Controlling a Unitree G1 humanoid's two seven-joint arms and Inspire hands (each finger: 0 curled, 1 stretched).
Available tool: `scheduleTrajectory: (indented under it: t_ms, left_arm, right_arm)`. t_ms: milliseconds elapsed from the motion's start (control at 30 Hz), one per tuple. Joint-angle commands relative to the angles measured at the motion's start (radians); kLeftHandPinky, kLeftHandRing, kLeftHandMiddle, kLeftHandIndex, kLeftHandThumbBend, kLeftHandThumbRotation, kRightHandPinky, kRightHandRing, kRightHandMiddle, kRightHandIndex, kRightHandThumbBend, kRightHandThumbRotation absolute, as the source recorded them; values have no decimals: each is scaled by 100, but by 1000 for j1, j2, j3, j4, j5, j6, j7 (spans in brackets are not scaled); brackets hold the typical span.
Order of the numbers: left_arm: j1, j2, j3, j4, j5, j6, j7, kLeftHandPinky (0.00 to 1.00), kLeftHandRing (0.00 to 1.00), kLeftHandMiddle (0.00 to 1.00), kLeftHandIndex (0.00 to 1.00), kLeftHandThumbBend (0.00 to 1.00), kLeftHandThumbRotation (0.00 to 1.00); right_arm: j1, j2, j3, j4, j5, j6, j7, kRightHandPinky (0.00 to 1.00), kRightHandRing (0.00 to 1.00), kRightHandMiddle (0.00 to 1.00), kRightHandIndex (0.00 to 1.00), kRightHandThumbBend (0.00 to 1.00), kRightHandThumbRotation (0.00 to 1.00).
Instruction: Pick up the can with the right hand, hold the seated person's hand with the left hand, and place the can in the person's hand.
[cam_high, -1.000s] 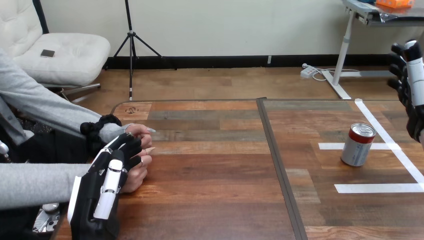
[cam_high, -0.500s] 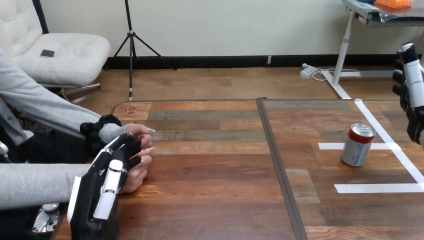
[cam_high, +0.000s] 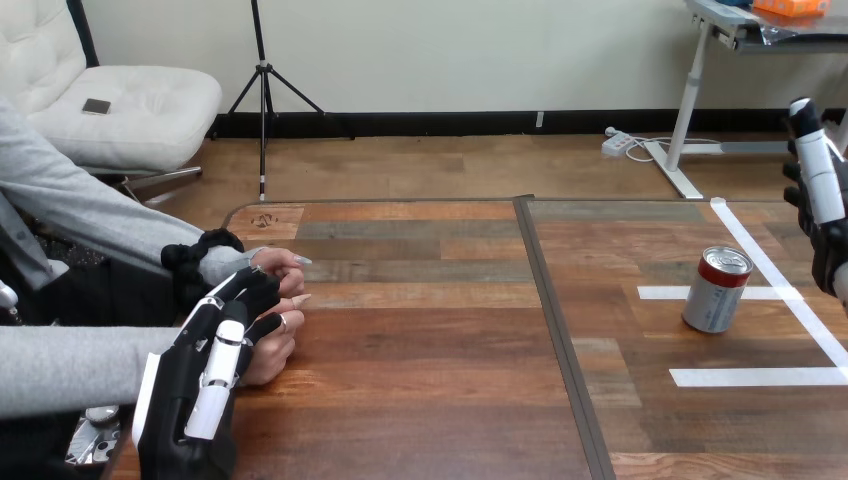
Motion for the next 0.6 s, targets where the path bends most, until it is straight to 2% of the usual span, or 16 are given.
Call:
scheduleTrajectory:
  t_ms: [0,233,433,567]
  left_arm:
    - [-68,20,1,-12,5,-10,-4,81,83,79,77,32,67]
    - [-71,20,2,-5,2,-15,-8,82,83,79,77,34,66]
    - [-70,21,3,-6,0,-13,-8,82,83,78,76,32,66]
    - [-71,21,3,-6,-4,-12,-12,82,83,78,76,32,66]
  right_arm:
    - [-68,-22,19,3,-21,-7,-25,100,100,100,98,100,100]
    - [-54,-14,27,8,-38,12,-26,97,99,98,97,100,100]
    - [-40,-3,20,19,-28,35,-9,97,100,99,98,100,100]
    - [-29,1,35,26,-44,41,-13,98,100,100,99,100,100]
